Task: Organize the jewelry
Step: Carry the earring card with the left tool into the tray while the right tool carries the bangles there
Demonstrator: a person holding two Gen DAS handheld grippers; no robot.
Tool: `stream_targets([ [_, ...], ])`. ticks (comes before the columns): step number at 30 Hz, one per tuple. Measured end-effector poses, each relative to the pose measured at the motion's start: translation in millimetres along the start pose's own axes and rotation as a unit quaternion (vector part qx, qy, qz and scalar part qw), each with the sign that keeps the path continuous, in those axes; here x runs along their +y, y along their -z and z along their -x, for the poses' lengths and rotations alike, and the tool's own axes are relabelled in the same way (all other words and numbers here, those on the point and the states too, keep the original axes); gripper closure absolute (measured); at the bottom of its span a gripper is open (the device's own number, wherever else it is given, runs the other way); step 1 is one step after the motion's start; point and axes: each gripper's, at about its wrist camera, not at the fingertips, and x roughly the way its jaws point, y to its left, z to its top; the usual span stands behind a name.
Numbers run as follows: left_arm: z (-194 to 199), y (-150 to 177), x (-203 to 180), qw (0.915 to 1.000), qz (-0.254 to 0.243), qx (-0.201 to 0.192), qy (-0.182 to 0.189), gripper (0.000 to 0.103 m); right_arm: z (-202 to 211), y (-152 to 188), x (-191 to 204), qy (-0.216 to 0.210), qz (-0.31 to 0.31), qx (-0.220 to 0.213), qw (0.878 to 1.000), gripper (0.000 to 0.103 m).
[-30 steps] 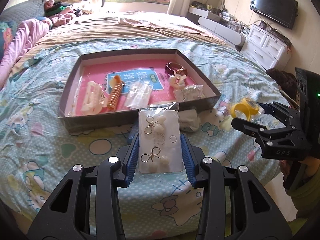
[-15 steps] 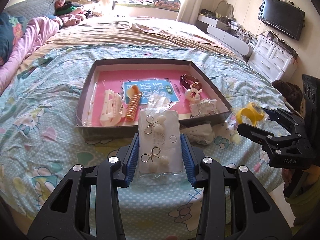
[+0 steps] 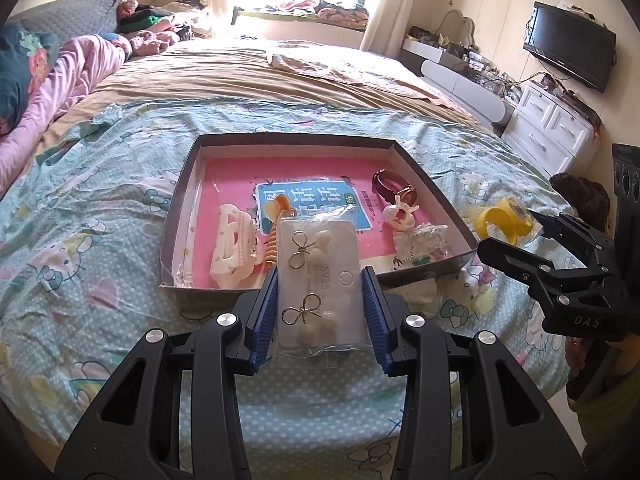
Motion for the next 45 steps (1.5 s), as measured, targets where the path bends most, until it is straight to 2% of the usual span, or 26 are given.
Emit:
stream_targets([
  [25,-38.5,-26.9,3.9,0.9999,0.004,0.015,-0.006,0.071,-29.7,-30.0,-29.3,0.023,-0.022,-0.012,0.999,0.021],
  [45,-72.8,-33.3,15.8,0.9990,0.003,0.044,-0.006,0.069,-63.1,-16.1,-34.1,0.030,-0.032,0.029,0.999,0.021],
])
